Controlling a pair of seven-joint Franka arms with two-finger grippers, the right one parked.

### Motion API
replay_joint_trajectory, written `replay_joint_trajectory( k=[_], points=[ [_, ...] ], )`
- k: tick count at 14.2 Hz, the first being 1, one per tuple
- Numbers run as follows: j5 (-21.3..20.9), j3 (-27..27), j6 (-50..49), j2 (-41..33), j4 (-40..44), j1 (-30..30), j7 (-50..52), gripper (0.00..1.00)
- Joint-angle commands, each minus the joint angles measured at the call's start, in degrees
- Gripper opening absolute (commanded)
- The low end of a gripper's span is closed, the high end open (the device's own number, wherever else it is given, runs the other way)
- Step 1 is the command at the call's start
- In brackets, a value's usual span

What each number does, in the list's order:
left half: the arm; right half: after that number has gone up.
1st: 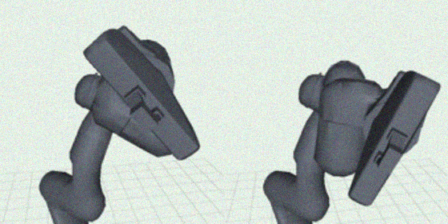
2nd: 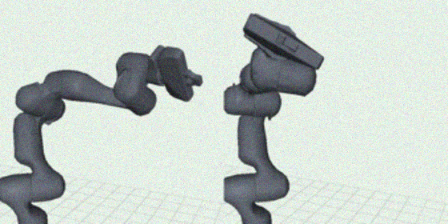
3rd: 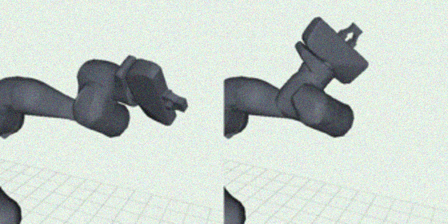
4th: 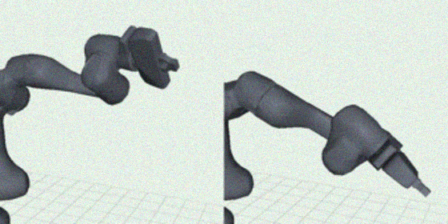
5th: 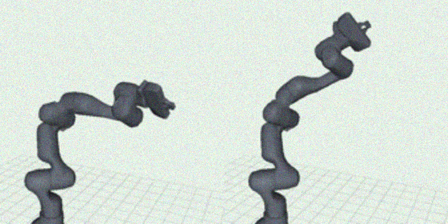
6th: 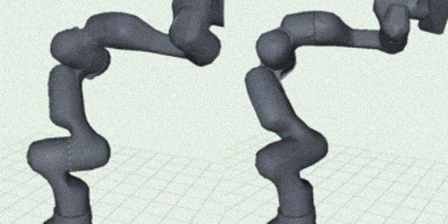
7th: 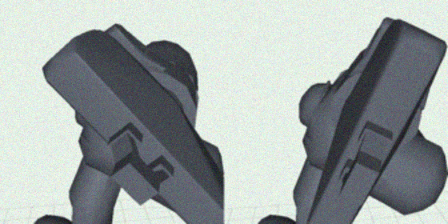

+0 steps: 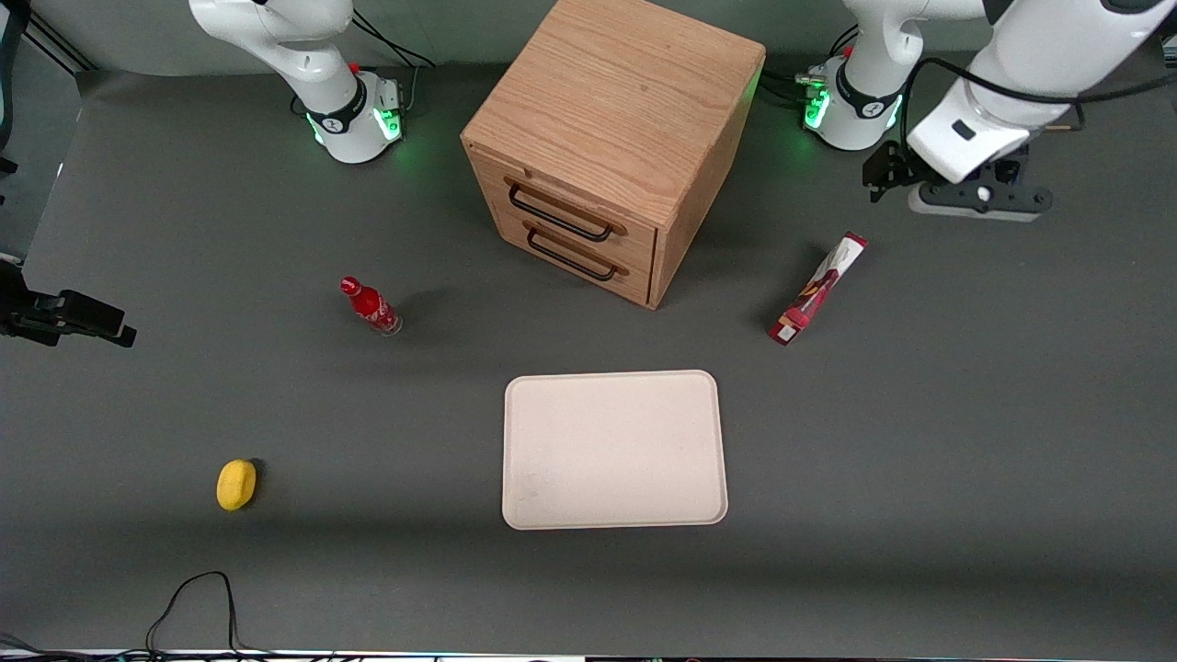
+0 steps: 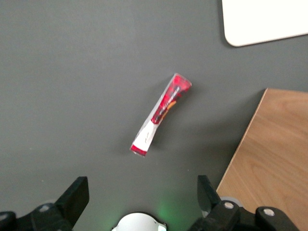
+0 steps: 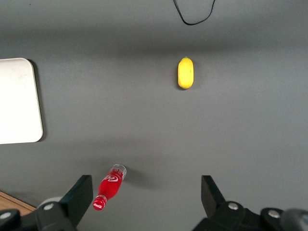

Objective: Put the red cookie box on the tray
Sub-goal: 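Move the left gripper out toward the red shortbread box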

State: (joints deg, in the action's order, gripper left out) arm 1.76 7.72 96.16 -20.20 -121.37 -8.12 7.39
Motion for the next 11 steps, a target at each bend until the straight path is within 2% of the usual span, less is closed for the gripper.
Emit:
replay_joint_trajectory(
  k=[1,3,6,8,11],
  points=[
    [1.0,0.2,1.6,-7.8,-8.5,-2.9,-0.4,1.0],
    [1.1,-0.1,1.3,-7.0,-8.5,-4.7,-3.8,1.0],
    [2.3,-2.4,-1.4,-6.9,-8.2,-4.3,-20.0,1.0],
    [2.4,-3.8,-1.7,-6.8,-8.2,-4.3,-27.0,1.0],
    [2.6,-3.8,-0.5,-5.6,-8.4,-4.8,-28.6,1.0]
  ],
)
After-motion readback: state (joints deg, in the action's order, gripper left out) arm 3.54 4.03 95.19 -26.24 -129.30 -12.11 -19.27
